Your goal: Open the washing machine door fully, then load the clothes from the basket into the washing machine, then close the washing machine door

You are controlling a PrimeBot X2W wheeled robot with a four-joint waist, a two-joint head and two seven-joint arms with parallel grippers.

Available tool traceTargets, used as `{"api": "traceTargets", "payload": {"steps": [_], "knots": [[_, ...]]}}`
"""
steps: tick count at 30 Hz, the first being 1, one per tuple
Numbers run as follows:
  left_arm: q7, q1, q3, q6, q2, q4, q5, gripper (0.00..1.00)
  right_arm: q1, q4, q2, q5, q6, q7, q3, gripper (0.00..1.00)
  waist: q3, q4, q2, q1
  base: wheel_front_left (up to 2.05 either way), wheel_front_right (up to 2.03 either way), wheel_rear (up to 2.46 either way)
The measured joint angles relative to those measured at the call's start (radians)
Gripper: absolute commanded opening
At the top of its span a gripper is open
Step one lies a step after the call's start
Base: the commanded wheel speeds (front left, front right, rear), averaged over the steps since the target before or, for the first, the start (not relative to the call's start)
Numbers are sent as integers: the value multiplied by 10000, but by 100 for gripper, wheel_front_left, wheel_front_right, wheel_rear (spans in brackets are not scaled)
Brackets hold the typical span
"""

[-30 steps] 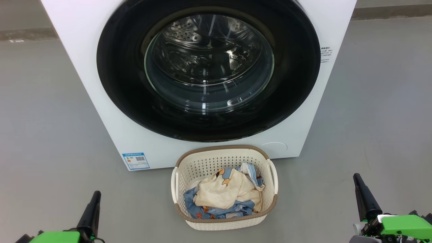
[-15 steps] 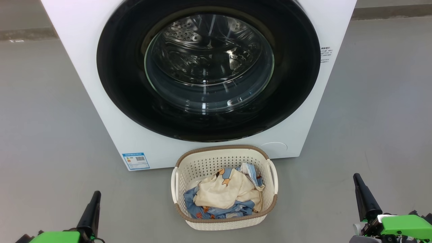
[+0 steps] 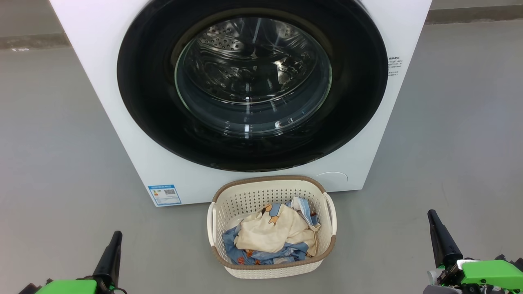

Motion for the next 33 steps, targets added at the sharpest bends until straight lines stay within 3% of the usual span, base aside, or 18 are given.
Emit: {"api": "traceTargets", "payload": {"steps": [30, 31, 33], "knots": [[0, 0, 2, 0, -2, 0, 12, 0, -1, 0, 2, 0, 0, 0, 0, 0, 0, 0, 0, 0, 0, 0, 0], [0, 0, 2, 0, -2, 0, 12, 100, -1, 0, 2, 0, 0, 0, 0, 100, 0, 0, 0, 0, 0, 0, 0], [-6, 72, -27, 8, -33, 161, -8, 100, 85, 161, 31, 4, 0, -13, 0, 100, 0, 0, 0, 0, 0, 0, 0]]}}
